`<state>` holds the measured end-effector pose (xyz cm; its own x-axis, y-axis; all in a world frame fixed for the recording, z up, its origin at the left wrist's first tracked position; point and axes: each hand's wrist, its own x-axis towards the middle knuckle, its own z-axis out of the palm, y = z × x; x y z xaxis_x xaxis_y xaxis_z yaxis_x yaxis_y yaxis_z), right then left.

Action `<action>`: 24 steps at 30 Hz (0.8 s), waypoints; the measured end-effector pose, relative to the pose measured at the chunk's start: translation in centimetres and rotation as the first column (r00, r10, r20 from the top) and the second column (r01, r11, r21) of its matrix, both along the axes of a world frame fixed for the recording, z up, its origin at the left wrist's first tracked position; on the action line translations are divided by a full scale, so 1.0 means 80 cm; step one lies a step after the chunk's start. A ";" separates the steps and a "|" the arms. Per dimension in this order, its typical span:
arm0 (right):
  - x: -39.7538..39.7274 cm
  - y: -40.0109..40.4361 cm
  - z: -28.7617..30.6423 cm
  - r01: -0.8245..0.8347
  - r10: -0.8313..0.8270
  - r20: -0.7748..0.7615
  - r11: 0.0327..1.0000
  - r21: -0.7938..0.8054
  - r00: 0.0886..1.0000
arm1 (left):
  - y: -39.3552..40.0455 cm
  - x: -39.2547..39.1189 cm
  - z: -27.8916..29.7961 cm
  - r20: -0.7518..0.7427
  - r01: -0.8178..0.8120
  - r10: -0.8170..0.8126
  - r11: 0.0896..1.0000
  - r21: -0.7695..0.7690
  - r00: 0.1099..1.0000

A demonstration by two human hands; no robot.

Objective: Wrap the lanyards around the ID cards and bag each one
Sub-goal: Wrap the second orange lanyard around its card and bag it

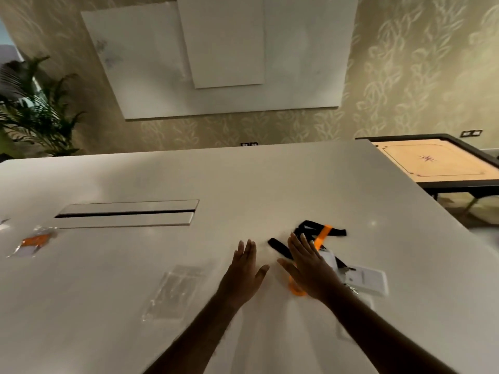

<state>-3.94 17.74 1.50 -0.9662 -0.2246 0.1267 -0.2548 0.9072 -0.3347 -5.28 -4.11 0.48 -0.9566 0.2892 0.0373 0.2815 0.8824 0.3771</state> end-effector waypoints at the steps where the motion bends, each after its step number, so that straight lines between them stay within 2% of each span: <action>1: 0.006 0.011 0.003 -0.010 0.009 -0.012 1.000 -0.022 1.000 | 0.009 0.002 -0.001 -0.003 0.022 -0.022 1.000 0.001 1.000; 4: 0.029 0.041 0.011 -0.023 0.013 -0.125 0.997 -0.075 0.992 | 0.034 0.013 -0.002 -0.064 0.088 -0.087 0.996 0.026 0.994; 6: 0.042 0.056 0.010 0.051 -0.070 -0.153 0.991 -0.125 0.986 | 0.050 0.023 0.003 -0.130 0.116 -0.108 0.992 0.055 0.986; 9: 0.054 0.074 0.010 0.134 -0.146 -0.095 0.983 -0.126 0.985 | 0.078 0.035 0.013 -0.202 0.145 -0.121 0.983 0.111 0.972; 14: 0.065 0.089 0.000 0.298 -0.288 0.077 0.936 -0.187 0.954 | 0.111 0.045 0.014 -0.251 0.198 -0.164 0.973 0.118 0.954; 17: 0.063 0.087 -0.005 0.367 -0.349 0.141 0.920 -0.138 0.927 | 0.120 0.048 0.004 -0.231 0.201 -0.179 0.977 0.074 0.956; 24: 0.058 0.080 -0.010 0.366 -0.371 0.072 0.928 0.068 0.926 | 0.118 0.050 -0.008 -0.127 0.166 -0.160 0.985 0.042 0.979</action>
<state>0.67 24.13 0.67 -0.9885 0.1452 0.0414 0.1272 0.9486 -0.2899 -1.25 5.31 -0.18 -0.8839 0.4353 0.1709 0.4669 0.8007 0.3753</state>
